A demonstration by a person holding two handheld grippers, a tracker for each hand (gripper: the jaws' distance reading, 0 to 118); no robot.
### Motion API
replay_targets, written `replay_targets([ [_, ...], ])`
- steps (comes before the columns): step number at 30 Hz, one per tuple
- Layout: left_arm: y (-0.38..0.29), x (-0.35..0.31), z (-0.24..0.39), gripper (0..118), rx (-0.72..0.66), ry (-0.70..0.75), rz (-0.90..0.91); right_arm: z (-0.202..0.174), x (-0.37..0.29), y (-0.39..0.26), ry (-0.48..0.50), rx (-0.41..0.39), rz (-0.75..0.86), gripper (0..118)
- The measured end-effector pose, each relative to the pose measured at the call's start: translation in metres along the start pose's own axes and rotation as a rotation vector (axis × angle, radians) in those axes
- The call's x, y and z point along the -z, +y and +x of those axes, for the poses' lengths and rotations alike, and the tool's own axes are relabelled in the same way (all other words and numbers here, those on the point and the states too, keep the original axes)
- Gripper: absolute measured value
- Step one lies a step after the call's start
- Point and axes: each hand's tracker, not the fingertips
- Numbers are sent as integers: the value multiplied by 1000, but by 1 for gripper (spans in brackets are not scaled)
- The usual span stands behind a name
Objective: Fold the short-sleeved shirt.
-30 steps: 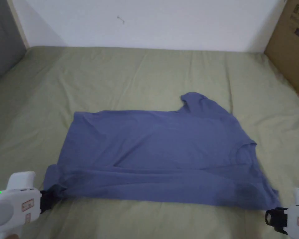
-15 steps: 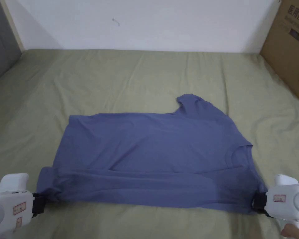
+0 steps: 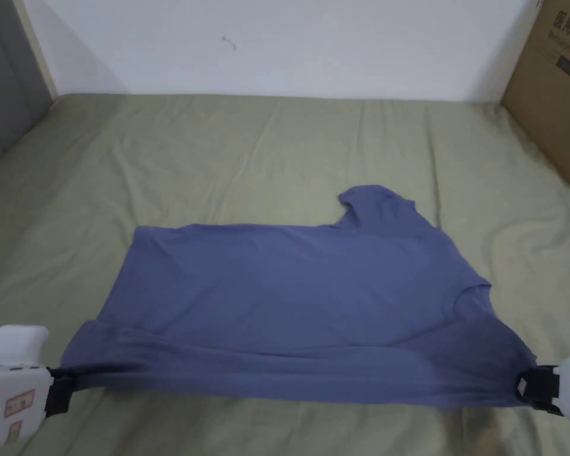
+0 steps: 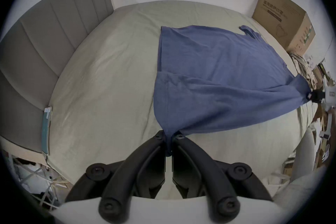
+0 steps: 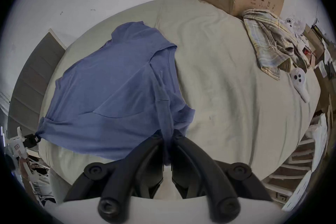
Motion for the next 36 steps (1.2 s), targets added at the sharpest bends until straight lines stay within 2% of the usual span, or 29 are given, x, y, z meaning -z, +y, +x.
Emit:
replay_targets([
  [8,-54,19,6,4,29,26,-131,15,15,-50,-18,43,-104,9],
  [10,-55,18,10,4,36,43,-104,25,23,-47,-10,57,-88,20],
  [11,-54,16,10,4,33,43,-106,23,22,-45,-25,54,-89,20],
  [12,-51,20,4,5,26,42,-100,21,19,-42,-73,19,-81,35],
  [13,-49,19,1,10,12,39,-94,22,15,-40,-93,-9,-63,49],
  [14,-46,17,0,29,1,46,-102,22,11,-36,-98,-18,-49,64],
  [16,-41,10,-2,74,-8,63,-95,21,-1,-27,-78,-7,-26,65],
  [17,-38,5,-3,89,-17,61,-71,21,-7,-21,-56,1,-5,65],
  [20,-23,-11,-3,89,-65,5,-12,12,-16,-5,-20,-21,35,64],
  [22,-12,-17,0,87,-91,-48,25,2,-16,3,-3,-70,59,63],
  [23,-8,-18,2,73,-95,-64,44,-2,-13,6,-3,-84,57,61],
  [24,-4,-18,5,49,-90,-68,51,-8,-9,8,1,-97,53,50],
  [25,-2,-14,8,13,-85,-70,50,-15,-8,6,12,-98,51,25],
  [26,1,-7,13,0,-81,-69,40,-19,-2,5,20,-93,46,0],
  [27,4,-2,16,0,-69,-48,15,-23,3,3,19,-75,67,0],
  [29,7,2,28,0,-21,-67,-17,-24,18,1,43,-75,10,0],
  [36,36,27,37,0,-94,-49,-5,-36,46,46,43,-79,18,0],
])
